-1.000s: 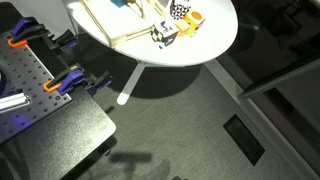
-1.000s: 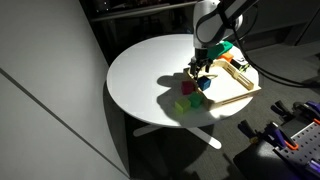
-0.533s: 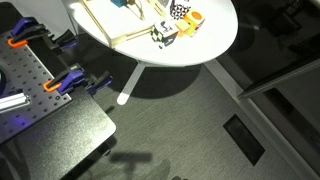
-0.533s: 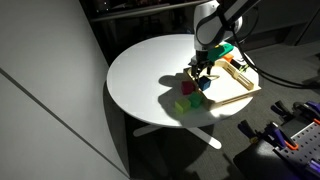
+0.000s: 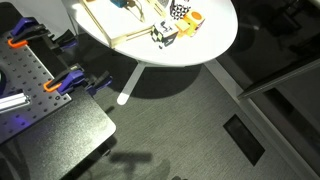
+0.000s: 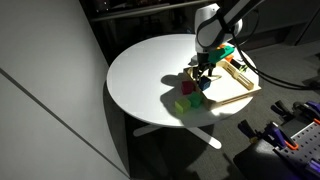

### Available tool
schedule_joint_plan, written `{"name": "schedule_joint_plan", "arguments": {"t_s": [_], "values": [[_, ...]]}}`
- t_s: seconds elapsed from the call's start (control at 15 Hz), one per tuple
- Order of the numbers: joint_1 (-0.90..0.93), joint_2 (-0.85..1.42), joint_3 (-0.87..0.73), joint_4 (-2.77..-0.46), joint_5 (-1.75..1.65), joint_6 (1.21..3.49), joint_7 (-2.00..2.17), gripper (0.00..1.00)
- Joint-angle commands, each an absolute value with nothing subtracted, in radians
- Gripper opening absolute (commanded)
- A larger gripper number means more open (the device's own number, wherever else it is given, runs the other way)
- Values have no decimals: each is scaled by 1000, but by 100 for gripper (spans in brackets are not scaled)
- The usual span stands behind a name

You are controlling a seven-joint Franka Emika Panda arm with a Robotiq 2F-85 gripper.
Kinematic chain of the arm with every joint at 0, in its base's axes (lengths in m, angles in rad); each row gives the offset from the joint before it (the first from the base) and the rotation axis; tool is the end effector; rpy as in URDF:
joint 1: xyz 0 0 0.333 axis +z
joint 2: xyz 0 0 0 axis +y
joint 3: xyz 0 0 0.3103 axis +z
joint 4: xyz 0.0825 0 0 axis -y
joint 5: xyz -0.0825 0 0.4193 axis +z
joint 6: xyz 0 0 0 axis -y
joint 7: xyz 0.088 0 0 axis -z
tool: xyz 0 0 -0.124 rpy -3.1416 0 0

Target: Place the blue block on top of the pink and green blocks

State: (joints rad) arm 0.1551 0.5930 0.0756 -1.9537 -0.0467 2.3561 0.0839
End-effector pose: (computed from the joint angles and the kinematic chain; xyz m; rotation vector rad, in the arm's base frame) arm 0.5922 0.1397 0.1057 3.0998 0.2705 -0.2936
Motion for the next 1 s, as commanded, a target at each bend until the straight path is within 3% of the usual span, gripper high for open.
{"name": "schedule_joint_plan", "arguments": {"t_s": [0.0,0.2,0.27,0.4,0.67,0.73,0.93], "values": [[146,607,78,-1927,-23,2334,86,100],[140,615,79,-1918,-10,2326,80,97],[138,618,79,-1915,-5,2323,77,74],[136,621,79,-1910,1,2319,76,71],[133,626,79,-1907,2,2322,76,38],[132,622,80,-1908,4,2322,75,33],[134,596,79,-1924,1,2327,78,31]]}}
